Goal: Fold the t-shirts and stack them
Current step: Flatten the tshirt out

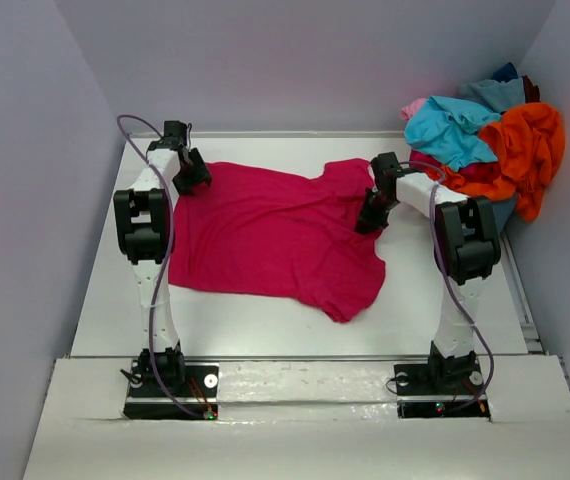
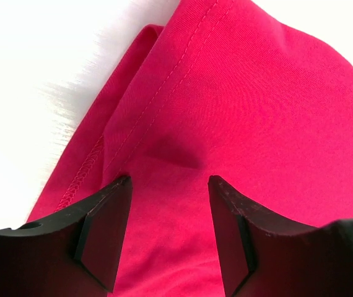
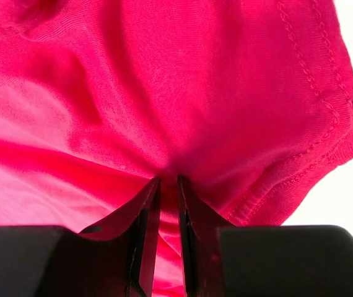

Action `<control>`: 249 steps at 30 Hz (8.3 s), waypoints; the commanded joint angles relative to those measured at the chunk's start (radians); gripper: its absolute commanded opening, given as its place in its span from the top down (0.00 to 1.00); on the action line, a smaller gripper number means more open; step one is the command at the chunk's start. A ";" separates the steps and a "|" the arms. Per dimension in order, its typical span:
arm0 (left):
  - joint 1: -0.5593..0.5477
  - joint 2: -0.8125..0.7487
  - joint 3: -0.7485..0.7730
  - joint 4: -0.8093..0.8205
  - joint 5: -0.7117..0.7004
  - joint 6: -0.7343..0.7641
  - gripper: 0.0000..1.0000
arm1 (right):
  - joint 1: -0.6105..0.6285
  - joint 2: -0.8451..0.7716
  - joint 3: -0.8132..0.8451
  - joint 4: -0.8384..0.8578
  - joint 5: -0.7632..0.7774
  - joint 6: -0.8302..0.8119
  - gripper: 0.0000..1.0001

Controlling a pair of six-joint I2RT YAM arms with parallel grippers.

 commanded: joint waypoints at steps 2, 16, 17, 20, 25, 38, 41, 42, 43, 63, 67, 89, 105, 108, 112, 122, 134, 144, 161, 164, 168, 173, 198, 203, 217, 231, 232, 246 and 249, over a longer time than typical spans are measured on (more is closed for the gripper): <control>0.000 -0.084 -0.041 -0.024 -0.025 0.018 0.36 | 0.009 -0.012 -0.075 -0.060 0.119 0.019 0.75; 0.009 -0.176 -0.265 -0.007 -0.055 -0.017 0.36 | 0.009 -0.106 -0.162 -0.074 0.129 0.030 0.75; 0.009 -0.179 -0.269 -0.012 -0.055 -0.017 0.36 | 0.009 -0.113 -0.185 -0.074 0.126 0.030 0.75; 0.009 -0.222 -0.331 0.009 -0.066 -0.026 0.36 | 0.009 -0.162 -0.232 -0.057 0.125 0.030 0.75; 0.009 -0.317 -0.463 0.040 -0.069 -0.049 0.36 | 0.009 -0.212 -0.308 -0.046 0.109 0.031 0.75; 0.018 -0.505 -0.610 0.037 -0.114 -0.071 0.34 | 0.009 -0.274 -0.306 -0.080 0.109 0.011 0.75; 0.027 -0.512 -0.612 0.026 -0.101 -0.077 0.34 | 0.009 -0.302 -0.317 -0.091 0.104 0.010 0.75; 0.027 -0.524 -0.619 0.029 -0.097 -0.079 0.35 | 0.009 -0.311 -0.320 -0.092 0.104 0.010 0.75; 0.027 -0.531 -0.621 0.032 -0.095 -0.080 0.35 | 0.009 -0.316 -0.322 -0.092 0.107 0.007 0.75; 0.027 -0.295 -0.165 -0.030 -0.111 -0.045 0.34 | 0.009 -0.022 0.339 -0.205 0.196 -0.062 0.54; 0.027 -0.247 -0.104 -0.047 -0.109 -0.036 0.34 | -0.009 0.150 0.609 -0.233 0.179 -0.059 0.53; 0.027 -0.170 -0.105 -0.024 -0.025 0.004 0.34 | -0.120 0.405 0.869 -0.157 0.058 -0.068 0.46; 0.027 -0.167 -0.135 -0.018 -0.009 0.029 0.34 | -0.138 0.485 0.867 -0.022 -0.026 -0.068 0.41; 0.037 -0.158 -0.127 -0.021 -0.003 0.029 0.34 | -0.138 0.492 0.861 -0.009 -0.042 -0.065 0.43; 0.037 -0.144 -0.124 -0.021 0.001 0.029 0.34 | -0.138 0.508 0.858 -0.008 -0.068 -0.064 0.44; 0.046 -0.129 -0.164 -0.009 -0.012 0.026 0.34 | -0.138 0.517 0.847 0.017 -0.117 -0.044 0.47; 0.055 -0.023 -0.027 -0.004 0.001 0.026 0.34 | -0.138 0.494 0.795 0.026 -0.144 -0.064 0.51; 0.055 -0.006 0.028 0.003 0.093 0.035 0.34 | -0.138 0.477 0.749 0.040 -0.144 -0.067 0.56; 0.055 -0.126 -0.133 -0.060 0.014 0.027 0.35 | -0.138 0.508 0.809 0.018 -0.158 -0.052 0.57; 0.055 -0.158 -0.174 -0.050 -0.002 0.027 0.35 | -0.138 0.511 0.814 0.026 -0.164 -0.045 0.57; 0.055 -0.172 -0.216 -0.046 -0.008 0.026 0.35 | -0.138 0.525 0.832 0.021 -0.181 -0.038 0.57; 0.055 -0.167 -0.214 -0.040 0.015 0.026 0.37 | -0.138 0.516 0.812 0.031 -0.183 -0.035 0.63; 0.055 -0.084 -0.026 -0.060 0.012 0.058 0.45 | -0.138 0.492 0.801 0.009 -0.167 -0.065 0.73; 0.055 -0.040 0.036 -0.070 0.028 0.058 0.47 | -0.138 0.494 0.809 -0.005 -0.161 -0.072 0.73; 0.055 -0.009 0.071 -0.081 0.058 0.061 0.53 | -0.138 0.489 0.804 -0.005 -0.158 -0.073 0.73; 0.064 -0.081 -0.001 -0.086 0.035 0.066 0.54 | -0.138 0.488 0.789 0.004 -0.160 -0.062 0.73; 0.064 -0.080 0.000 -0.089 0.035 0.066 0.54 | -0.138 0.488 0.791 0.004 -0.160 -0.062 0.73; 0.064 -0.078 0.043 -0.107 0.049 0.059 0.62 | -0.138 0.486 0.783 0.001 -0.155 -0.067 0.73; 0.064 -0.090 0.022 -0.107 0.052 0.059 0.61 | -0.138 0.485 0.784 0.001 -0.155 -0.067 0.74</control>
